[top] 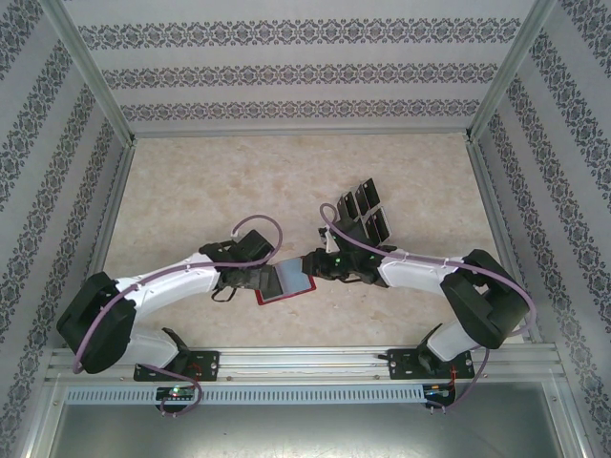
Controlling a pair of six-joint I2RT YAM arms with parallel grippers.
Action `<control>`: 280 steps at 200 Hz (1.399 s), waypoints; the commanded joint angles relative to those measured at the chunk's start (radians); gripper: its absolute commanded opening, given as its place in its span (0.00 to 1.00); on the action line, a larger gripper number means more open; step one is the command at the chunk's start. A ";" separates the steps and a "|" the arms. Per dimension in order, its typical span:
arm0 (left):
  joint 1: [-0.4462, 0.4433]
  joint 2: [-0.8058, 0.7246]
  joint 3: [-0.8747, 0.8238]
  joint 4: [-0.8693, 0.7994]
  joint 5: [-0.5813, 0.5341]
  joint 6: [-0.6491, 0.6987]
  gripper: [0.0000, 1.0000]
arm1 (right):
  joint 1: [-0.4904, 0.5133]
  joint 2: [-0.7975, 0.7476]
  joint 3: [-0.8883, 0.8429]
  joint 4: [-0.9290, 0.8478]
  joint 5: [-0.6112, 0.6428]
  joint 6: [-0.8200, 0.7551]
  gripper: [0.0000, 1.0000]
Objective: Put the credit cards into the card holder
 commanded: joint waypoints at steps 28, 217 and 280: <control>0.021 -0.006 -0.055 0.044 0.000 -0.029 1.00 | 0.039 0.018 0.000 -0.048 0.033 -0.002 0.32; 0.033 0.015 -0.056 0.091 0.016 -0.004 1.00 | 0.111 0.027 0.032 -0.169 0.151 0.023 0.30; 0.034 0.000 -0.059 0.089 0.017 -0.006 1.00 | 0.121 0.065 0.058 -0.165 0.143 0.022 0.28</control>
